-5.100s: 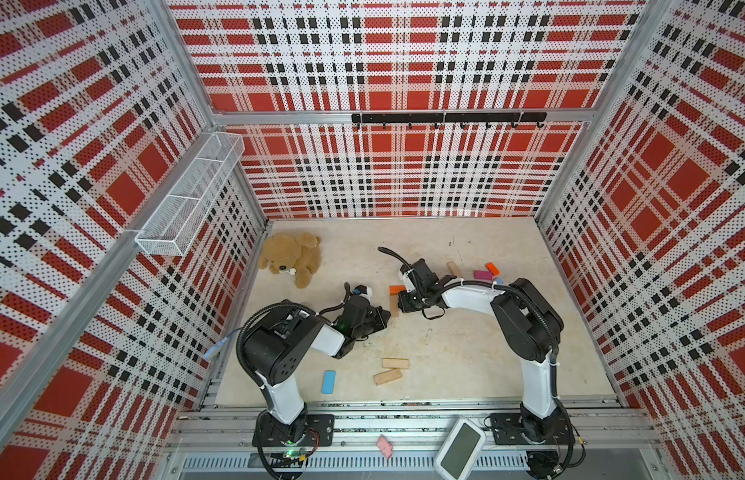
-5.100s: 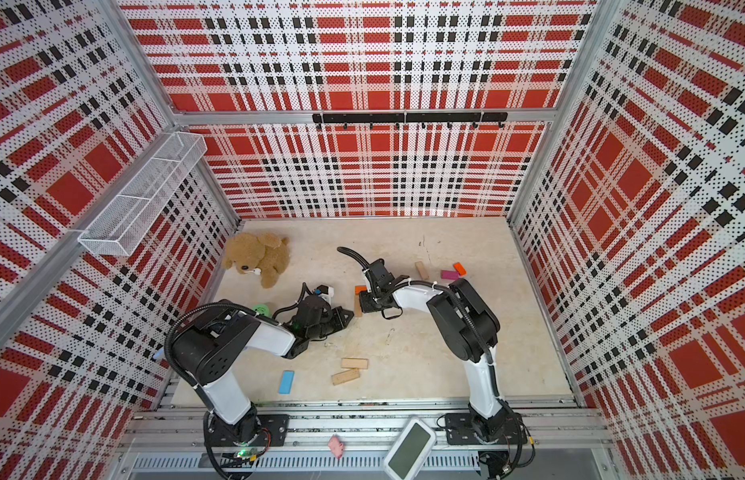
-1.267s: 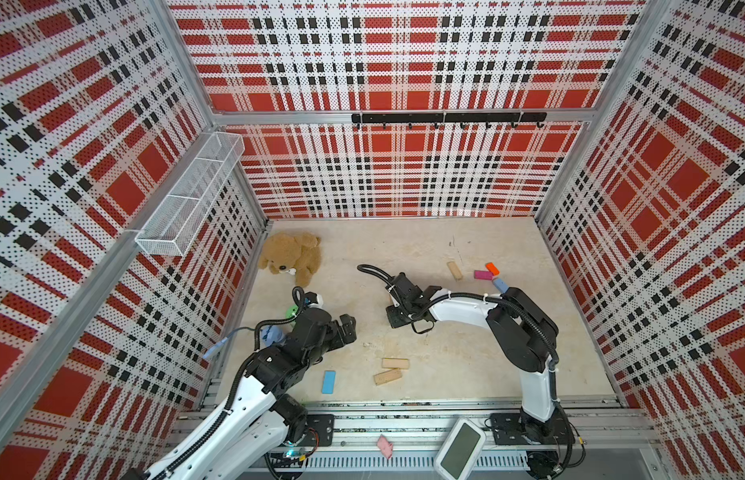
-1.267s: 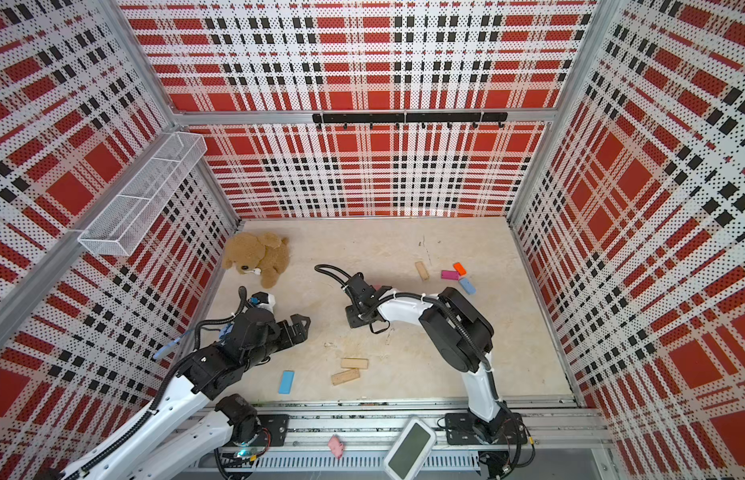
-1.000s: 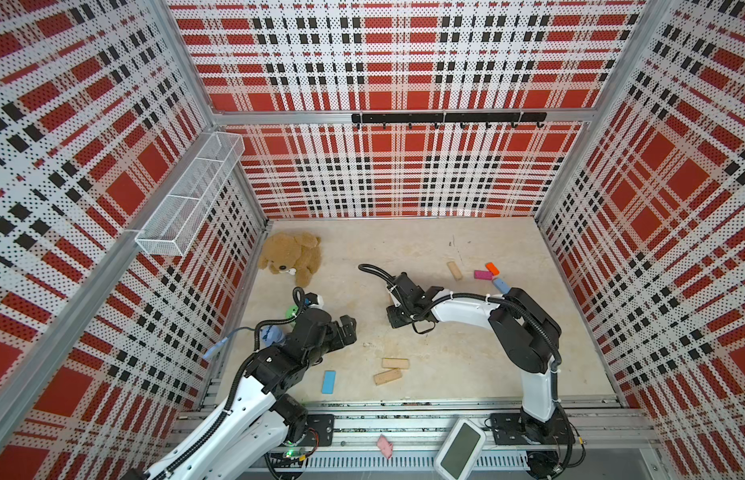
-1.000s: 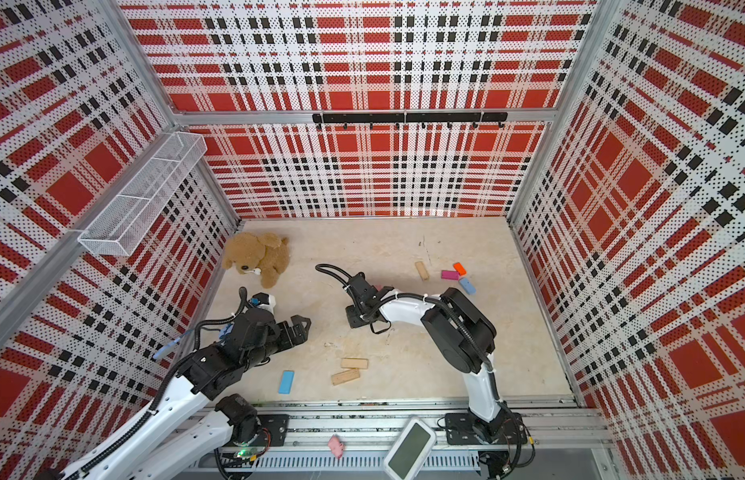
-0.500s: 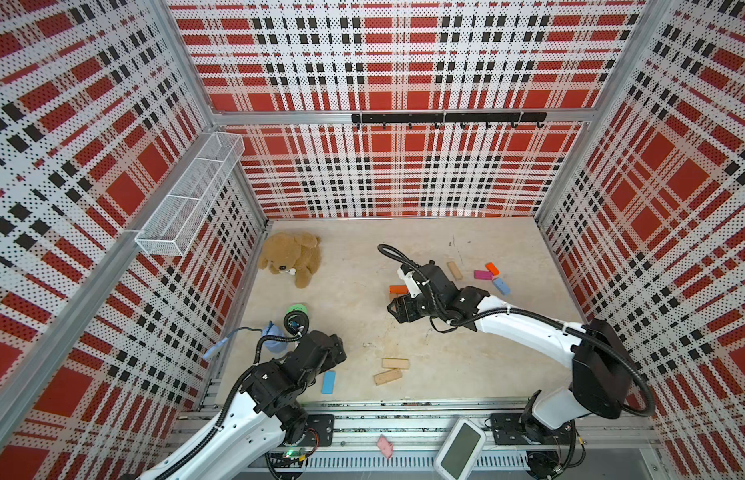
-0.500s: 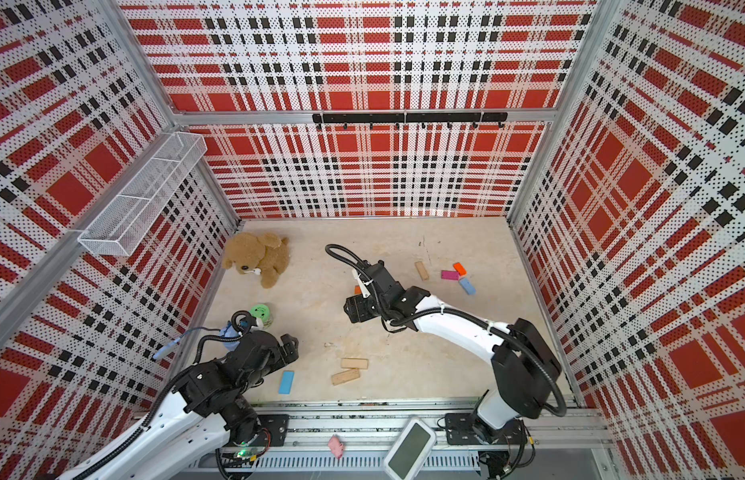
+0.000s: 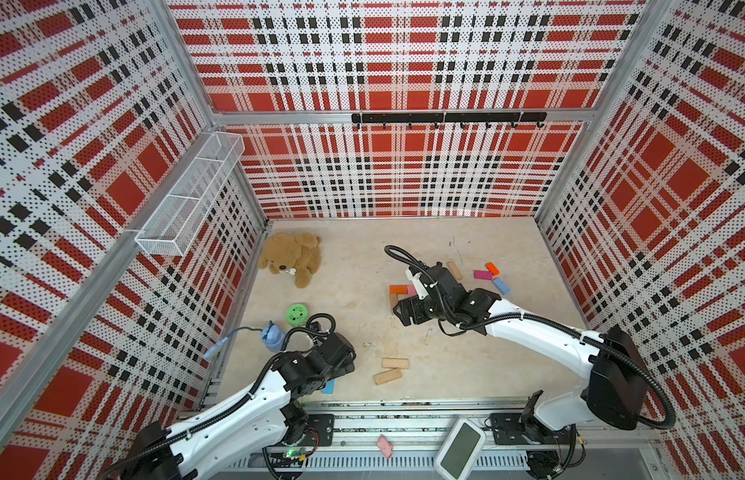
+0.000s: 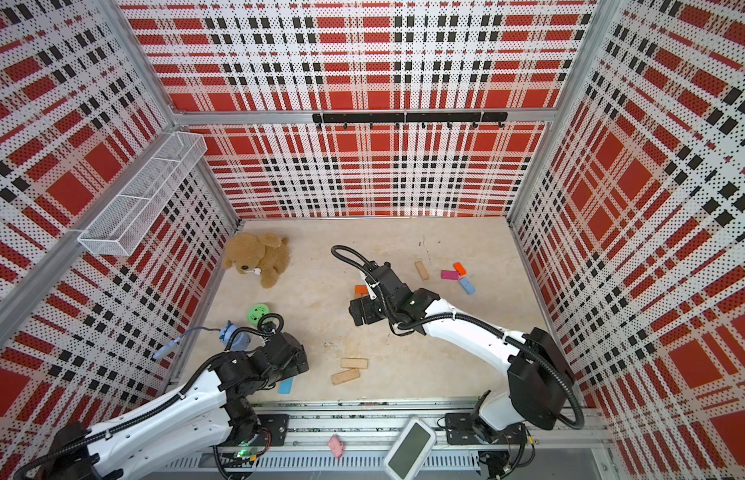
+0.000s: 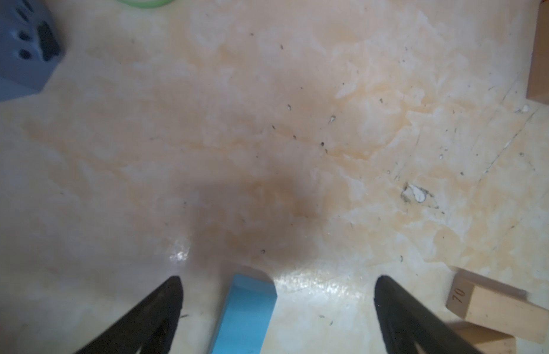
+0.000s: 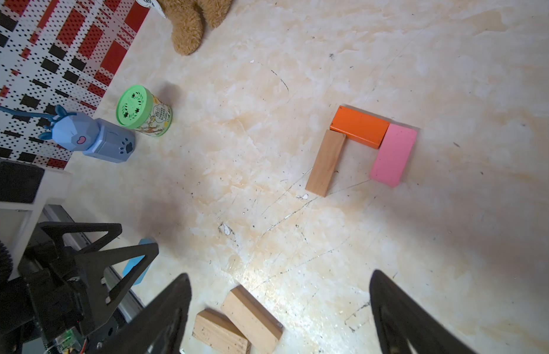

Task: Assemble the letter p with building blocks
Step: Assemble the building block at the center of the board, then pick up the building block from the center of the board.

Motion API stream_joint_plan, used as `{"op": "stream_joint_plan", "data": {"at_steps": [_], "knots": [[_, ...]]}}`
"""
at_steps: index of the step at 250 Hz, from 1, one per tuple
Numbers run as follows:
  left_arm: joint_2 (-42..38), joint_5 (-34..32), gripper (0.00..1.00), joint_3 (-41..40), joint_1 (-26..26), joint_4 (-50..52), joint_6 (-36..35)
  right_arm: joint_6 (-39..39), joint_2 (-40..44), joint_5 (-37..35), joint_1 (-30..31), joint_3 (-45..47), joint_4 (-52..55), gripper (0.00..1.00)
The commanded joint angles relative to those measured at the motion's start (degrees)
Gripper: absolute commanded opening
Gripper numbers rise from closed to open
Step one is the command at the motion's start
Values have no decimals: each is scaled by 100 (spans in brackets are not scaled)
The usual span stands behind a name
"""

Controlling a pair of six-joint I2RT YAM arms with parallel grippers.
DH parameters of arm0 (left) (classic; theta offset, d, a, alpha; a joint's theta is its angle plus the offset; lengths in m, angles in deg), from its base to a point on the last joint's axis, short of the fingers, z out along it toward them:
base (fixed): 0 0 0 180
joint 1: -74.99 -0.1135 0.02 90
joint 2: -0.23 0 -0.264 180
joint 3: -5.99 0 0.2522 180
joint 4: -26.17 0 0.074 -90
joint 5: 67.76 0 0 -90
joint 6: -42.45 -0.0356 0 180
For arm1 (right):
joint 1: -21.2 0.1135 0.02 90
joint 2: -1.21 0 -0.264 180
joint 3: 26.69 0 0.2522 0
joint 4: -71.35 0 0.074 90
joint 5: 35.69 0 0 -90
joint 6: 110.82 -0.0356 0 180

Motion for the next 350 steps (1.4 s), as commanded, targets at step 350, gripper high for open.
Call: {"op": "stream_joint_plan", "data": {"at_steps": [350], "knots": [[-1475, 2653, 99, 1466, -3485, -328, -771, 55, -776, 556, 906, -139, -446, 88]]}}
